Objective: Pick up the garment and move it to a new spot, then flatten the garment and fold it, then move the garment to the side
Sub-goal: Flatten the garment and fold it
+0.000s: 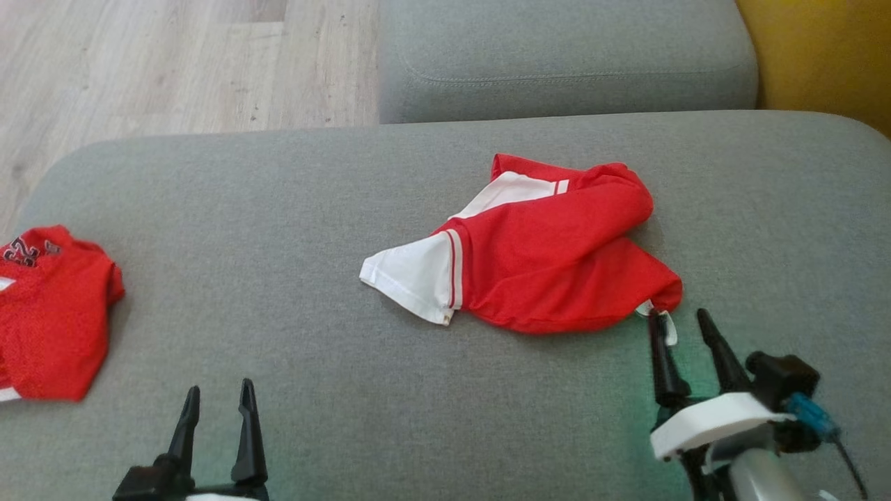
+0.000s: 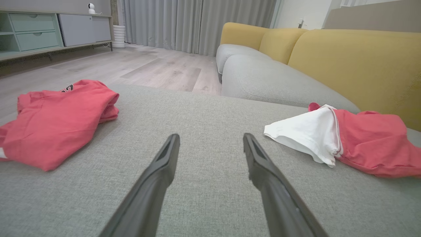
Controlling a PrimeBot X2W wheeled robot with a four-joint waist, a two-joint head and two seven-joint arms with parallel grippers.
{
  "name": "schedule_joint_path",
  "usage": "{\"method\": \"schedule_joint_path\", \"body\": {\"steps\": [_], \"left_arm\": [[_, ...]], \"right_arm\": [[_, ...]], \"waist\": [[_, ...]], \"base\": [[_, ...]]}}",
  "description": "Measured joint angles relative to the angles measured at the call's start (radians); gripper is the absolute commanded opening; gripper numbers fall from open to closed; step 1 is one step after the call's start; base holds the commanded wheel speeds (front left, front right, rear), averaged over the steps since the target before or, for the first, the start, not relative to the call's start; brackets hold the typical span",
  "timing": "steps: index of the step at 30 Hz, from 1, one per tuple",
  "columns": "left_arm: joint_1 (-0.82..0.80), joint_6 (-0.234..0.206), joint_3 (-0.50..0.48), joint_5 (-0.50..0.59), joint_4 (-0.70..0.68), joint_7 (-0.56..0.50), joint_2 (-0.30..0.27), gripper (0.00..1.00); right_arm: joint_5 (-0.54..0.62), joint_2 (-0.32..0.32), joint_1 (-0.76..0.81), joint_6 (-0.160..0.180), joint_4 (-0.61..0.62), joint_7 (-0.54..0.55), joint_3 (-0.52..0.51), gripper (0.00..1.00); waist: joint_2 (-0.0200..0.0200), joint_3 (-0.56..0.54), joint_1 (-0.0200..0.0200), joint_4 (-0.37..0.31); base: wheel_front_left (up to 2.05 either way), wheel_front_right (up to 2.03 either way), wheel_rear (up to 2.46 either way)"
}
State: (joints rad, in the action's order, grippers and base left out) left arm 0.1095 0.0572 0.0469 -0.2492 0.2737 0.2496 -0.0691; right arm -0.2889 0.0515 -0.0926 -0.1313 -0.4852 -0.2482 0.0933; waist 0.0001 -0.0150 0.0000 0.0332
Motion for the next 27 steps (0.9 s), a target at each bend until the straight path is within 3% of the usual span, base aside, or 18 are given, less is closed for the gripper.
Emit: {"method": "schedule_joint_path", "body": {"steps": [7, 15, 20, 27], "left_arm": [[-0.02, 0.03, 0.011, 0.023, 0.019, 0.0, 0.015, 1.0], [-0.089, 0.032, 0.127, 0.003, 0.044, 0.0, 0.018, 1.0], [-0.089, 0.024, 0.183, -0.018, 0.047, 0.0, 0.018, 1.0], [-0.089, 0.012, 0.219, -0.04, 0.043, 0.0, 0.018, 1.0]], "right_arm": [[0.019, 0.0, -0.046, 0.0, -0.019, 0.0, 0.196, 1.0], [-0.02, 0.003, -0.309, 0.0, -0.12, 0.074, 0.422, 1.0], [0.003, 0.005, -0.39, 0.0, -0.254, 0.125, 0.439, 1.0], [0.139, 0.005, -0.428, 0.0, -0.442, 0.183, 0.35, 1.0]], "waist": [[0.0, 0.017, 0.0, 0.053], [0.0, 0.055, 0.0, 0.198], [0.0, 0.084, 0.0001, 0.302], [0.0, 0.136, 0.0001, 0.399]], "base": [[0.0, 0.0, 0.0], [0.0, 0.0, 0.0], [0.0, 0.0, 0.0], [0.0, 0.0, 0.0]]}}
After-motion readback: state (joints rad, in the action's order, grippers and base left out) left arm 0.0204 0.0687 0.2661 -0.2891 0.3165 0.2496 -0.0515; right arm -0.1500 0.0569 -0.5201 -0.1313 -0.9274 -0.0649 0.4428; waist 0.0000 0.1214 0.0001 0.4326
